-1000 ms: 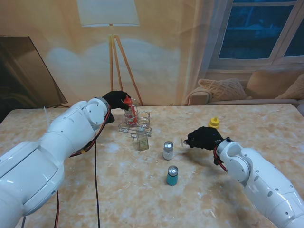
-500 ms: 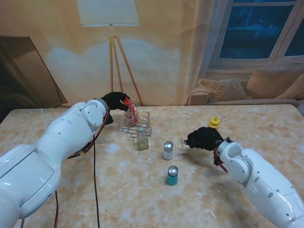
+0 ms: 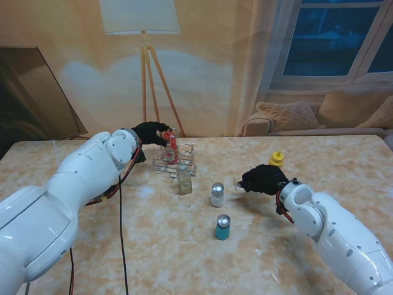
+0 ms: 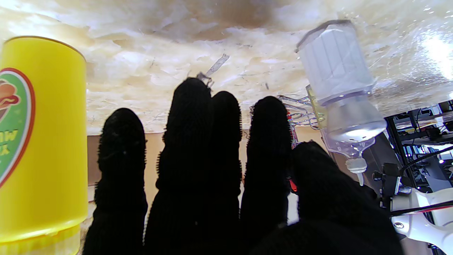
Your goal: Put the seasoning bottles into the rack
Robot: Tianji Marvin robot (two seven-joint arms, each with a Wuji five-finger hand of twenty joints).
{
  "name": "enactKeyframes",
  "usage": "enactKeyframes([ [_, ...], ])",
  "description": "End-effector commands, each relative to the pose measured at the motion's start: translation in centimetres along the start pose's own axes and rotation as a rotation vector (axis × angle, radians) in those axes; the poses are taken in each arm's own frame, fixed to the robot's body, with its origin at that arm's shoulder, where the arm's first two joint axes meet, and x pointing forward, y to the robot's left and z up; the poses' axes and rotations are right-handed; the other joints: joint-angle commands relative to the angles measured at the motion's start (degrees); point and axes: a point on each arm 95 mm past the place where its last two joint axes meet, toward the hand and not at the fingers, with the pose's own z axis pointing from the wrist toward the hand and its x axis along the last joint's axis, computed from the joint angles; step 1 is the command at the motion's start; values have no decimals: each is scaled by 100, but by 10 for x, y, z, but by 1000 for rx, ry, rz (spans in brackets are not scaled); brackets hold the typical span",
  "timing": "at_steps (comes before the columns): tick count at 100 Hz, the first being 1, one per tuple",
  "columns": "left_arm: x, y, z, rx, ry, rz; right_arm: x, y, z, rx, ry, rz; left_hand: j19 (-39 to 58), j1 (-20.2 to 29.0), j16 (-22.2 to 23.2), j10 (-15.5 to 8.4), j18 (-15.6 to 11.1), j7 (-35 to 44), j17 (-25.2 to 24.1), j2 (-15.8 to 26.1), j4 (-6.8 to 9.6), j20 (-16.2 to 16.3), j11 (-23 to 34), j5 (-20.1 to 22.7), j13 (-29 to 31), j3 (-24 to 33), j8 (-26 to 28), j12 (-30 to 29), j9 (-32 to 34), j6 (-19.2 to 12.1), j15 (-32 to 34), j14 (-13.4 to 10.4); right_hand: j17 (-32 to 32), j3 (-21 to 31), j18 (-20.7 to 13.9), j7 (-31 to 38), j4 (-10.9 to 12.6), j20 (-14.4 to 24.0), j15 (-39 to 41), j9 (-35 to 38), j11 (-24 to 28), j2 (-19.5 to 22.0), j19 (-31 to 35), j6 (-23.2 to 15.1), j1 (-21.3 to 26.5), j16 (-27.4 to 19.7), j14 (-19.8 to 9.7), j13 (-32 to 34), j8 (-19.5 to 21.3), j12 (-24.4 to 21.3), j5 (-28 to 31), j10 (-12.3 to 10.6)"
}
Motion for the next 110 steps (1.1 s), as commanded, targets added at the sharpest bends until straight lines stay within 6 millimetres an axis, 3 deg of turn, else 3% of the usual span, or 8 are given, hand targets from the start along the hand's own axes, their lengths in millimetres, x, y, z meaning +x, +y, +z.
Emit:
enactKeyframes([
  [1,1,-4,-1,1,8,-5,5,-6,-1,18,11,2,-98,-213,-155,-20,18,-149,-118,-69,75,-118,-10,-230,-200,163,-91,-94,-270,-74,-136,90,-13,127,16,33,-169,72,12,35,34,-37,-21,-114,-7,-45,-148,76,-24,9,76,1],
  [18,-2,-16,-13,62,34,9,5,-5,-1,14,12,0,-142,-246,-168,27,35,-168,-128,-29,80,-96,-12,-248,-213,130,-119,-100,-292,-51,-113,100,-13,134,16,36,-171,72,9,28,32,-34,-21,-112,-15,-47,-141,75,-25,8,80,5],
  [52,-15,-29,-64,195,84,37,6,-5,-3,11,16,2,-133,-238,-116,106,14,-180,-72,77,102,-12,51,-194,-136,-9,-105,5,-205,175,-15,135,-16,144,7,40,-173,71,11,33,31,-32,-24,-116,-20,-45,-141,75,-27,7,76,-1],
  [85,-23,7,-112,181,117,41,7,-5,-6,0,20,-1,87,-246,18,285,-10,-232,152,102,110,117,172,47,214,-103,-62,186,276,520,171,93,-15,140,5,42,-175,71,7,25,34,-30,-26,-116,-23,-46,-146,67,-25,10,75,14],
  [110,-19,43,-129,127,134,-6,10,-5,-8,-2,27,-1,339,-264,340,384,-71,-273,306,83,115,190,317,278,519,-148,14,416,582,691,517,69,-13,134,8,42,-174,72,12,28,33,-21,-25,-120,-21,-44,-144,76,-24,8,76,5],
])
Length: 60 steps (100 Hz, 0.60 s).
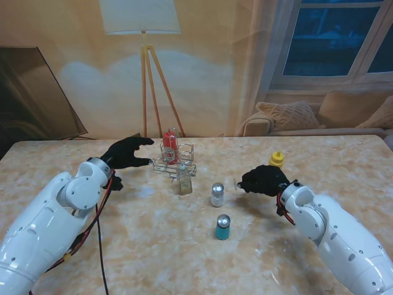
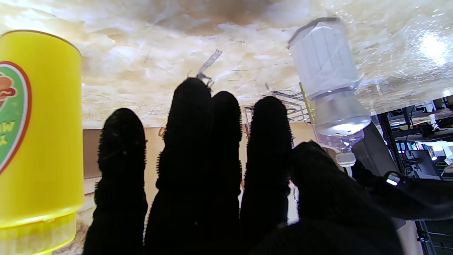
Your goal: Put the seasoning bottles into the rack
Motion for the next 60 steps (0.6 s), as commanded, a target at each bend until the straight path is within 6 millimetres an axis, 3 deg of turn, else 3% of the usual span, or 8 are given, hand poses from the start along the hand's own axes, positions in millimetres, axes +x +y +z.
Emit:
enactKeyframes([
  [1,1,19,-5,-56,-1,-21,6,-6,-1,21,14,5,162,-198,293,33,-87,-145,46,73,114,136,108,110,217,-64,83,180,157,98,285,-64,-13,116,8,42,-174,72,11,24,31,-21,-25,-121,-20,-44,-144,72,-24,8,76,3],
  [28,17,45,-10,-122,25,-93,10,-7,-2,19,25,5,117,-241,399,78,-91,-232,-37,68,114,84,32,21,86,-70,91,272,-4,139,223,-40,-13,112,7,38,-174,72,7,26,31,-21,-26,-123,-18,-44,-152,72,-24,8,67,-2],
  [60,35,66,1,-149,30,-162,11,-6,-5,10,27,2,85,-381,399,243,-65,-313,-94,53,106,54,-12,-77,-2,-54,82,289,-117,313,185,-1,-11,111,11,42,-173,73,8,24,30,-17,-26,-116,-16,-44,-151,74,-23,8,71,7],
])
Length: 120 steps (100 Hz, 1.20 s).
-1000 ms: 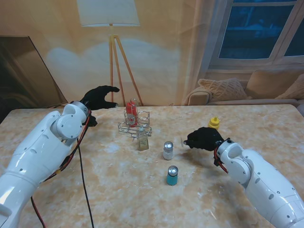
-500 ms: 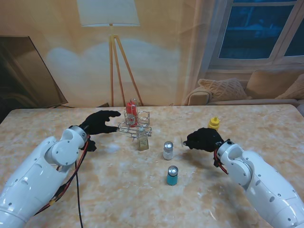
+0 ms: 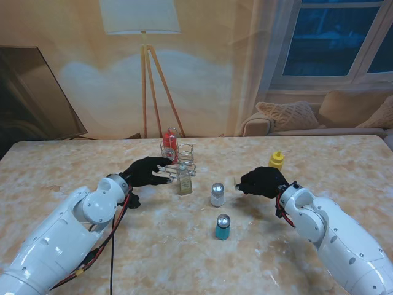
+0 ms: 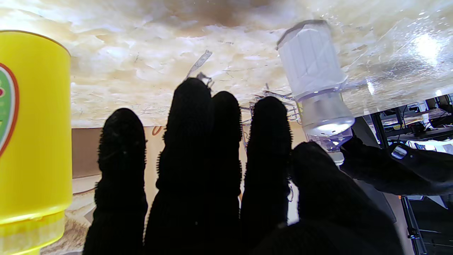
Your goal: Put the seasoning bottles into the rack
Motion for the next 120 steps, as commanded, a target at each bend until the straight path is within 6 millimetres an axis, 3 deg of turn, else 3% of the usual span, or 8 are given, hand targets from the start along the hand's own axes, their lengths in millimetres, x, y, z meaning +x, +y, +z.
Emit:
enactKeyframes([
  [1,8,7,5,-18,8,-23,5,-5,-1,17,9,4,-19,-256,104,101,-57,-175,-99,57,105,45,-78,-80,-112,-48,52,46,-183,135,-88,7,-11,109,11,43,-173,73,8,24,30,-19,-26,-116,-18,-44,-150,73,-23,9,71,8],
  [27,19,19,12,-23,4,-34,4,-5,-2,16,5,4,-152,-626,113,500,99,-367,-263,217,111,17,-326,-356,-397,-199,3,-7,-467,544,-120,263,-15,108,8,40,-173,72,7,25,31,-23,-29,-127,-17,-44,-149,71,-25,8,72,-7],
  [53,22,25,22,-8,-14,-31,4,-5,-3,15,7,4,-253,-711,117,585,145,-436,-309,214,125,26,-474,-454,-518,-207,4,-10,-587,630,-117,314,-14,111,8,42,-171,73,7,27,30,-20,-30,-123,-14,-44,-145,67,-24,8,75,-7],
  [79,22,32,32,-11,-36,-50,4,-5,-3,15,7,4,-296,-677,112,609,147,-429,-338,118,122,47,-493,-444,-569,-85,27,19,-621,596,-108,322,-15,112,8,40,-171,73,9,24,28,-21,-32,-121,-16,-44,-148,73,-25,8,76,0],
  [120,28,45,40,-33,-24,-64,4,-5,-2,15,7,4,-269,-503,130,467,150,-204,-244,-312,46,100,-298,-180,-429,461,215,143,-459,252,-41,266,-14,109,7,40,-174,75,1,27,30,-25,-30,-129,-19,-46,-157,68,-24,9,69,-1],
])
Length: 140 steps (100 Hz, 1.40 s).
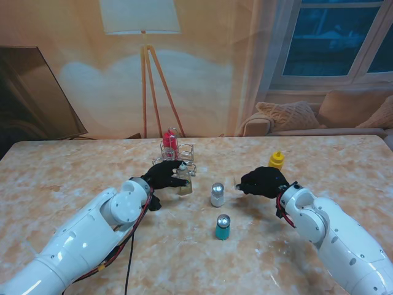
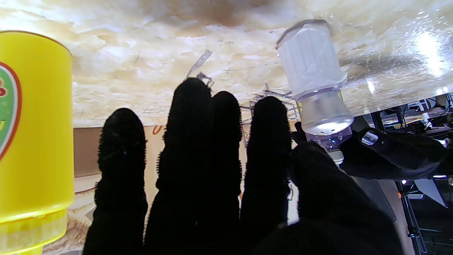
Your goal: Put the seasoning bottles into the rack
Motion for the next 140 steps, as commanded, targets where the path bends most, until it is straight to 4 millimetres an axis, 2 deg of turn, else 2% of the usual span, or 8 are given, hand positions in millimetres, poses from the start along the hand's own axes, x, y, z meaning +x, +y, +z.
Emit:
enactKeyframes([
  [1,5,4,3,-13,13,-4,4,-5,-1,18,8,2,-8,-4,136,-105,9,127,15,-255,36,104,158,70,8,328,113,94,-18,-142,1,-51,-14,109,6,42,-173,75,2,26,30,-22,-30,-121,-18,-45,-148,69,-23,8,72,-10],
  [34,9,6,5,-34,31,18,4,-5,-1,16,7,2,764,749,642,-678,-232,1096,719,-612,-15,184,1021,912,1075,792,769,443,831,-651,680,-464,-9,109,7,41,-173,75,6,26,29,-20,-31,-122,-16,-43,-147,72,-24,9,73,3],
  [63,10,7,8,-34,27,18,4,-5,-1,17,7,1,1216,1336,979,-987,-348,2488,1106,-293,53,241,1543,1074,1672,607,1221,627,1475,-1041,1000,-677,-14,106,10,41,-172,74,5,30,29,-13,-34,-118,-19,-43,-146,70,-24,9,76,-2],
  [70,11,7,8,-39,25,14,4,-5,-1,17,8,1,1312,1752,1014,-1007,-375,2762,1213,-283,-267,249,1609,1103,1801,252,1238,634,1600,-1142,1055,-710,-15,105,18,40,-172,74,7,30,30,-11,-34,-115,-17,-42,-144,70,-24,9,74,2],
  [77,11,6,9,-45,25,15,4,-5,-1,17,7,1,1424,2184,1048,-1026,-379,2994,1327,-255,-425,277,1680,1158,1941,-140,1202,645,1742,-1245,1127,-747,-15,103,14,39,-172,74,9,25,27,-13,-34,-123,-16,-42,-141,69,-24,9,75,-1],
  [94,11,4,10,-52,26,16,4,-5,-1,17,7,1,1664,3145,1164,-1123,-365,3869,1559,81,-213,375,1181,1239,2281,-1137,887,1577,2501,-1490,1328,-794,-15,104,9,39,-171,75,9,32,30,-14,-33,-124,-13,-42,-146,73,-24,10,75,-1],
  [105,12,3,10,-56,28,11,4,-5,-1,17,7,1,1793,3563,1810,-1179,-339,4332,1702,419,-65,493,442,1381,2564,-1444,802,2204,3163,-1591,1359,-776,-15,99,11,39,-172,75,6,33,28,-13,-33,-123,-16,-43,-151,68,-23,9,76,0],
  [140,14,-9,10,-70,49,17,4,-5,-1,15,6,1,2047,3613,2016,-1048,-202,4570,1997,446,13,653,618,1503,2967,-1312,910,2437,3539,-1541,1653,-793,-19,96,16,38,-169,77,5,23,27,-4,-33,-114,-13,-44,-142,68,-21,10,78,0],
])
